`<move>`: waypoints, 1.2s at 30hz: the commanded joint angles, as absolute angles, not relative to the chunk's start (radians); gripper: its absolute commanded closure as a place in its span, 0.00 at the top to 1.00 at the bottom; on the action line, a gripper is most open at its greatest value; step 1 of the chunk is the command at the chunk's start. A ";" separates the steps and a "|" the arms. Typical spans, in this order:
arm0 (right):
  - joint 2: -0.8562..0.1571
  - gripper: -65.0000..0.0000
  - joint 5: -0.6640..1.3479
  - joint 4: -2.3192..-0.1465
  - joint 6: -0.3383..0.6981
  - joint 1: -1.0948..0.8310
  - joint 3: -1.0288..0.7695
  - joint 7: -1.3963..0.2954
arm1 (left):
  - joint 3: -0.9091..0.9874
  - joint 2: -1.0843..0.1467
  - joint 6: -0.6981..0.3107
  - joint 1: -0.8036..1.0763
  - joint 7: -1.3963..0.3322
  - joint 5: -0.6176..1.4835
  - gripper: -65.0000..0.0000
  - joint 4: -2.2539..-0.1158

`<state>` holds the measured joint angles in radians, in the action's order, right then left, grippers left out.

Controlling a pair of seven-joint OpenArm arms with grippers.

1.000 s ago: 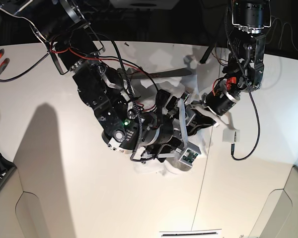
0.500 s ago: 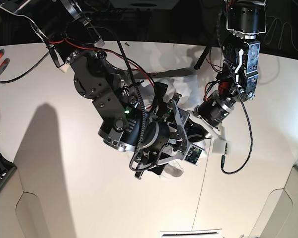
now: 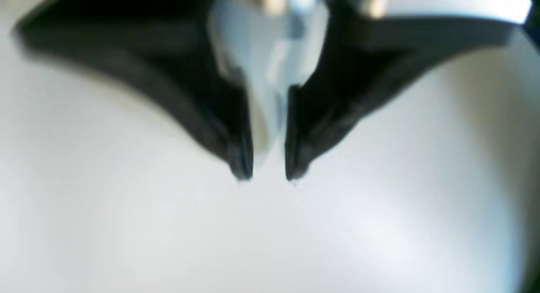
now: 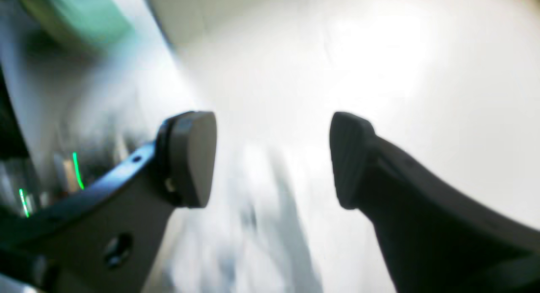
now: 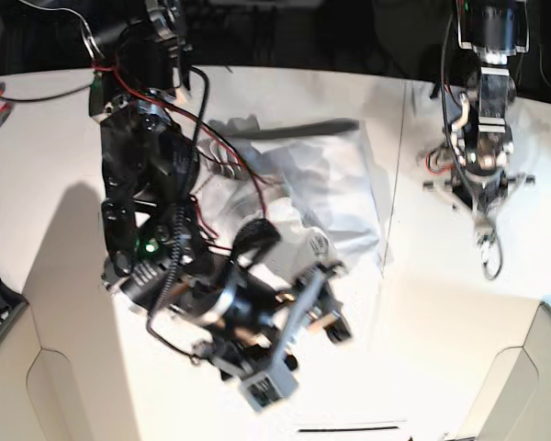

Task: Layout the t-shirt on the table in an organized manner, then fold the t-shirt properly
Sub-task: 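Open the left gripper and move it away from the shirt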

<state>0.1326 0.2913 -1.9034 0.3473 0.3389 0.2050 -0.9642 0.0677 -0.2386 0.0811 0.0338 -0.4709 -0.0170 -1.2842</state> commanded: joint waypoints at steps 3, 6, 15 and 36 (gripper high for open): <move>0.149 0.63 0.332 -1.933 0.342 0.357 0.110 -0.866 | 0.062 -0.230 0.033 0.036 -0.467 0.009 0.26 -1.298; 0.147 0.63 0.345 -1.922 0.365 0.340 0.076 -0.865 | 0.062 -0.230 -0.005 0.033 -0.467 0.038 0.26 -1.298; 0.057 0.63 0.291 -1.922 0.370 0.337 0.074 -0.861 | 0.074 -0.242 -0.016 -0.003 -0.467 0.070 0.26 -1.298; -0.017 0.63 0.196 -1.710 0.315 0.320 0.042 -0.861 | 0.197 -0.269 -0.698 -0.291 -0.582 0.670 0.25 -1.298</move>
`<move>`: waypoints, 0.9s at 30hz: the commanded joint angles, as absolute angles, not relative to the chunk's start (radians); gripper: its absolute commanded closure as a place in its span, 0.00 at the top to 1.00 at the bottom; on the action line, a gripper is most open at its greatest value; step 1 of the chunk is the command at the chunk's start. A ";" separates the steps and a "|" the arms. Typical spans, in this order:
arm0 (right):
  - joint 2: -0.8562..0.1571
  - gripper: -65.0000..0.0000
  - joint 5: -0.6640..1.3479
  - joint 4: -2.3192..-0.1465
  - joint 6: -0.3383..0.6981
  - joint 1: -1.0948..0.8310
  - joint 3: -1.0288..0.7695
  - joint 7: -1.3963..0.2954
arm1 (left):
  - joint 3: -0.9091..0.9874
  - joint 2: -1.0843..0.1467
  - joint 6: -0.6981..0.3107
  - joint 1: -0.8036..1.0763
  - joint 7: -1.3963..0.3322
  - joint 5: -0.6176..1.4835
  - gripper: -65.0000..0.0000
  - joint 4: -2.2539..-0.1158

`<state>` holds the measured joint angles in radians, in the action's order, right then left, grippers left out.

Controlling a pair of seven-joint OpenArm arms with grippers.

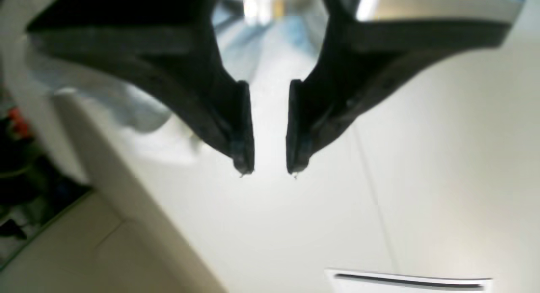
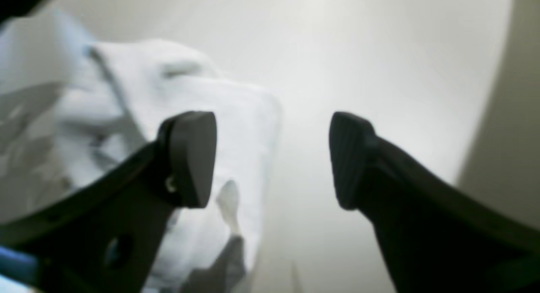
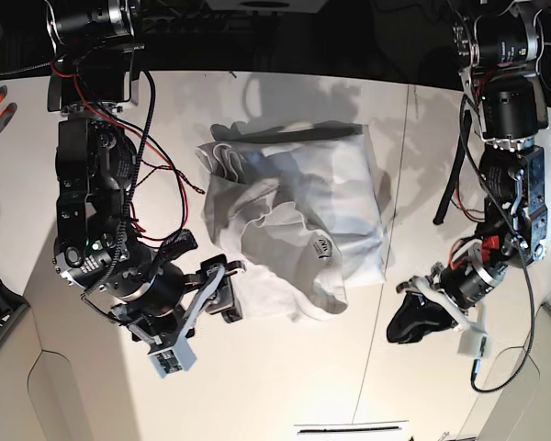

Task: Layout the t-shirt on the table in an organized manner, then fold the t-shirt properly
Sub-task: 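Open the left gripper and move it away from the shirt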

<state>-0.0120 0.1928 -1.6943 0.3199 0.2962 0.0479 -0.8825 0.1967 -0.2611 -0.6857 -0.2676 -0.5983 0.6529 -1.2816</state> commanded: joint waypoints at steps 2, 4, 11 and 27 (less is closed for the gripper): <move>-0.028 0.63 0.170 -1.698 0.287 0.320 0.031 -0.860 | 0.185 -0.268 -0.698 -0.302 -0.597 0.688 0.25 -1.298; -0.037 0.63 0.145 -1.689 0.263 0.319 0.017 -0.858 | 0.172 -0.269 -0.698 -0.305 -0.599 0.690 0.25 -1.298; -0.039 0.55 -0.027 -1.543 0.205 0.319 -0.001 -0.793 | 0.111 -0.268 -0.698 -0.304 -0.607 0.687 0.25 -1.298; 0.004 0.00 0.183 -1.397 0.270 0.321 0.041 -0.763 | 0.106 -0.263 -0.698 -0.304 -0.606 0.677 0.25 -1.298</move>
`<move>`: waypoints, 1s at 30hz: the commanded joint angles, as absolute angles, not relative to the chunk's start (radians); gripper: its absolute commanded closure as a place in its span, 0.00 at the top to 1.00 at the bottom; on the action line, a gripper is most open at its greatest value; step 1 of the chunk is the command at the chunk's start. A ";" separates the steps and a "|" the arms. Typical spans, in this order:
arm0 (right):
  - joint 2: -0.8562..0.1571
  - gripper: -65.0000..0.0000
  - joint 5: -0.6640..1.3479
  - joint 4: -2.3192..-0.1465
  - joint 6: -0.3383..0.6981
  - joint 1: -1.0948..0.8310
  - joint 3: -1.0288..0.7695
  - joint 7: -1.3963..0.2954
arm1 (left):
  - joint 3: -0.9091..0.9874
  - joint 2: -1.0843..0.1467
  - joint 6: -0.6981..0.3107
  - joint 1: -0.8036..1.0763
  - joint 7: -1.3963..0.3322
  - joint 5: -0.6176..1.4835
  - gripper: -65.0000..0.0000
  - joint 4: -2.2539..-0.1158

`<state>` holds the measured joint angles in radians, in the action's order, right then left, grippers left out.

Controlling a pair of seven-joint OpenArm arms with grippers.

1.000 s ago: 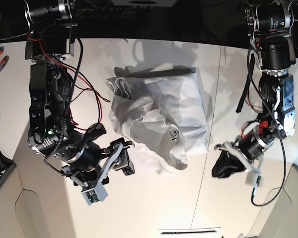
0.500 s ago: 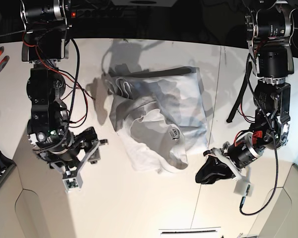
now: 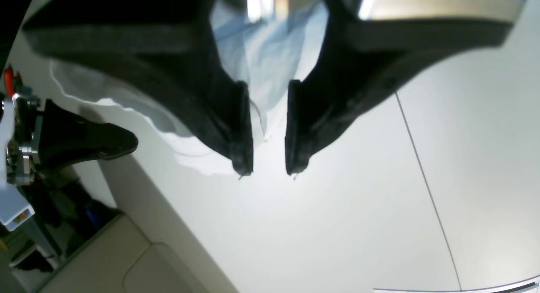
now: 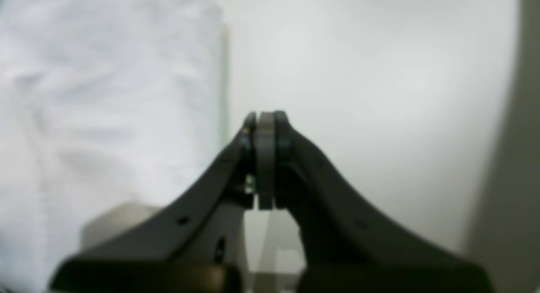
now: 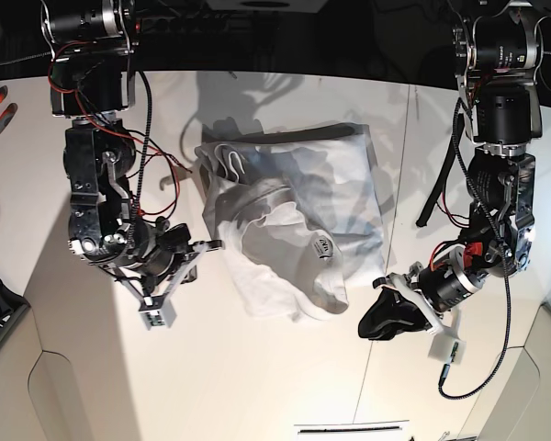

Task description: Layout the t-shirt on the table in an organized manner, then fold the t-shirt properly

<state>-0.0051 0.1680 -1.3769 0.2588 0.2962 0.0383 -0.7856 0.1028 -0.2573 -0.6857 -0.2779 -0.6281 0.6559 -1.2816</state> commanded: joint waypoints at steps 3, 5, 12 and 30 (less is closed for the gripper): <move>0.032 0.00 0.183 -1.397 0.270 0.318 0.105 -0.763 | 0.106 -0.263 -0.698 -0.304 -0.606 0.677 0.25 -1.298; 0.046 0.00 0.183 -1.397 0.269 0.318 0.160 -0.763 | 0.106 -0.263 -0.698 -0.304 -0.606 0.677 0.25 -1.298; 0.086 0.00 0.183 -1.395 0.265 0.303 0.321 -0.755 | 0.106 -0.263 -0.698 -0.304 -0.607 0.676 0.25 -1.298; 0.145 0.00 0.183 -1.174 0.265 0.210 0.338 -0.624 | 0.078 -0.240 -0.698 -0.293 -0.842 0.797 0.25 -1.298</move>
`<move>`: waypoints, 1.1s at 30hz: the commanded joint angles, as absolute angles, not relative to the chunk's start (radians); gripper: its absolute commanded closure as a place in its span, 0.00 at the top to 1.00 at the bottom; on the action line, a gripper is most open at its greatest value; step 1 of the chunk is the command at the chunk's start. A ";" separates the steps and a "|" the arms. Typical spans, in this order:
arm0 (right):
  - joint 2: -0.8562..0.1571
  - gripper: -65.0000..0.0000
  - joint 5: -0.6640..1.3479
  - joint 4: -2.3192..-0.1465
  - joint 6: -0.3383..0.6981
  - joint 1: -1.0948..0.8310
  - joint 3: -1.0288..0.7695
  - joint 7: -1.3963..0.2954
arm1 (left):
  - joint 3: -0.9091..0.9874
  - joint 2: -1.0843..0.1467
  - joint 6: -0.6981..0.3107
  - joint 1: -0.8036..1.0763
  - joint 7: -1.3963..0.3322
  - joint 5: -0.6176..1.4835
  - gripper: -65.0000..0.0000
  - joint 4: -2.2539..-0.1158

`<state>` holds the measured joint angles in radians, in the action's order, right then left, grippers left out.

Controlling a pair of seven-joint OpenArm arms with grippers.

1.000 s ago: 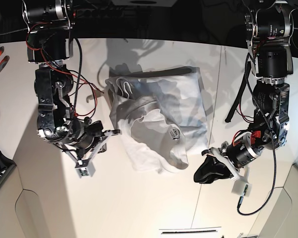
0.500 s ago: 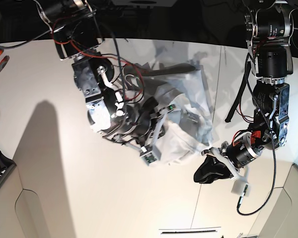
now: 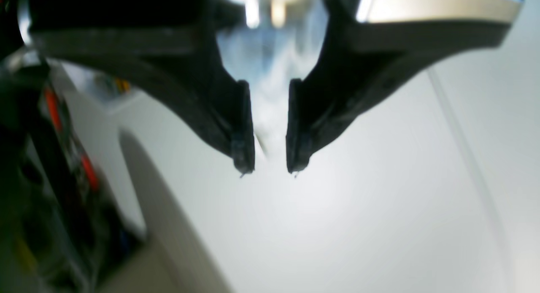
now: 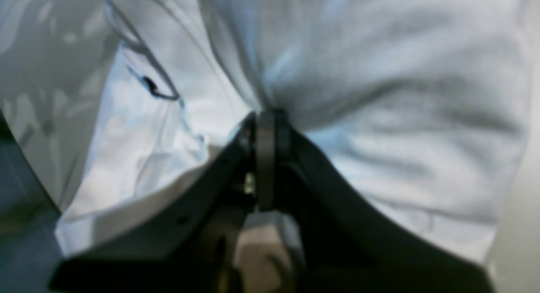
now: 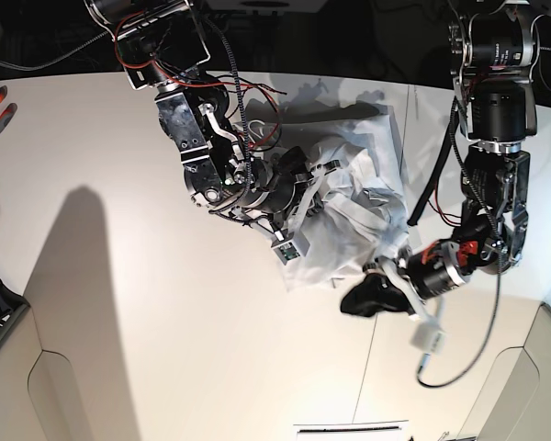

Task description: Layout the t-shirt on the table in an organized manner, then fold the t-shirt properly

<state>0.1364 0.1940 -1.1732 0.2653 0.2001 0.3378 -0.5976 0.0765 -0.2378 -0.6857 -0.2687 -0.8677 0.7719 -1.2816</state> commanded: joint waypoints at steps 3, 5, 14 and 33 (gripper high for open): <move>0.145 0.00 0.184 -1.174 0.265 0.213 0.338 -0.624 | 0.006 -0.239 -0.698 -0.286 -0.947 0.796 0.25 -1.294; 0.145 0.00 0.184 -1.174 0.265 0.213 0.338 -0.625 | -0.048 -0.239 -0.698 -0.273 -0.955 0.779 0.25 -1.294; 0.129 0.00 0.169 -1.174 0.258 0.212 0.338 -0.633 | -0.146 -0.241 -0.645 -0.225 -0.708 0.430 0.25 -1.236; 0.131 0.00 0.188 -1.174 0.258 0.207 0.338 -0.633 | -0.090 -0.241 -0.299 -0.313 -0.500 0.294 0.25 -1.120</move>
<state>0.1268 0.1917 -1.1667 0.2611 0.1967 0.3378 -0.6170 -0.0959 -0.2321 -0.3050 -0.2840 -0.5209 0.2928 -1.1061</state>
